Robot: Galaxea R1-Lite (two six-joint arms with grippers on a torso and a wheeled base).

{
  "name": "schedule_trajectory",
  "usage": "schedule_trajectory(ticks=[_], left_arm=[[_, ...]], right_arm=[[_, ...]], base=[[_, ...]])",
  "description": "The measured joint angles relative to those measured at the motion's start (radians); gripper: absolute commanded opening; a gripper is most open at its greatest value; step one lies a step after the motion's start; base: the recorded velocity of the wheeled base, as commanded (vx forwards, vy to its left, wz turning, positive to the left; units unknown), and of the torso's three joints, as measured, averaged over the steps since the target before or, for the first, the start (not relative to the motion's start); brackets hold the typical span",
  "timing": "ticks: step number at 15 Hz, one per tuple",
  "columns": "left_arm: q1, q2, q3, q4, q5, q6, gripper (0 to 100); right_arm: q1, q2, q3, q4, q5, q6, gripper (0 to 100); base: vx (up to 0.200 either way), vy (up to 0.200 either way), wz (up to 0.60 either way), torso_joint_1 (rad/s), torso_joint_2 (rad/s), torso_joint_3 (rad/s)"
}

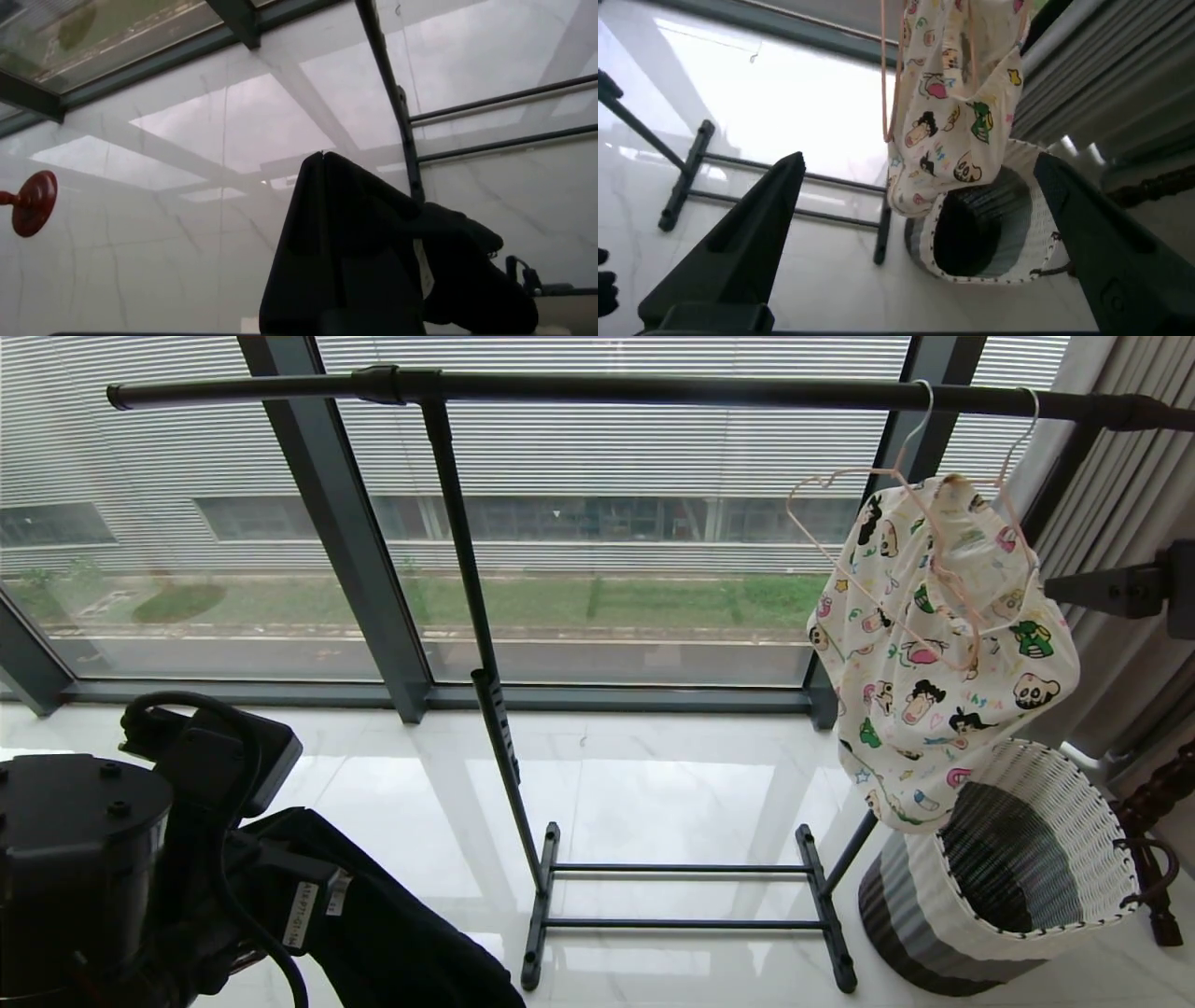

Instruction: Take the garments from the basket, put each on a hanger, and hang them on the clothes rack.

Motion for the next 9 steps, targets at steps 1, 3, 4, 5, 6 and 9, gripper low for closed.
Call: schedule_trajectory(ticks=[1, 3, 4, 5, 6, 9], left_arm=[[0.000, 0.000, 0.000, -0.008, 0.000, 0.000, 0], [0.000, 0.000, 0.000, -0.010, 0.000, 0.000, 0], [0.000, 0.000, 0.000, -0.010, -0.001, -0.001, 0], [0.000, 0.000, 0.000, -0.011, -0.002, -0.001, 0], [0.000, 0.000, 0.000, -0.023, -0.004, -0.002, 0], [-0.001, 0.000, 0.004, -0.054, -0.009, 0.003, 0]], right_arm=[[-0.001, 0.012, -0.022, 0.004, 0.000, 0.107, 100], [-0.008, 0.036, -0.055, 0.010, -0.004, 0.205, 100], [-0.013, 0.043, -0.060, 0.010, -0.005, 0.194, 100], [-0.019, 0.049, -0.062, 0.005, -0.003, 0.150, 100], [-0.028, 0.053, -0.063, -0.024, -0.001, 0.109, 100], [-0.049, 0.058, -0.021, -0.122, 0.089, -0.040, 100]], base=[[0.000, 0.000, 0.00, 0.000, 0.00, 0.000], [0.000, 0.000, 0.00, 0.000, 0.00, 0.000], [0.000, 0.000, 0.00, 0.000, 0.00, 0.000], [0.200, 0.000, 0.00, 0.007, 0.00, 0.002], [0.200, 0.000, 0.00, 0.002, 0.01, 0.002], [0.200, 0.000, 0.00, -0.004, -0.01, 0.001]])
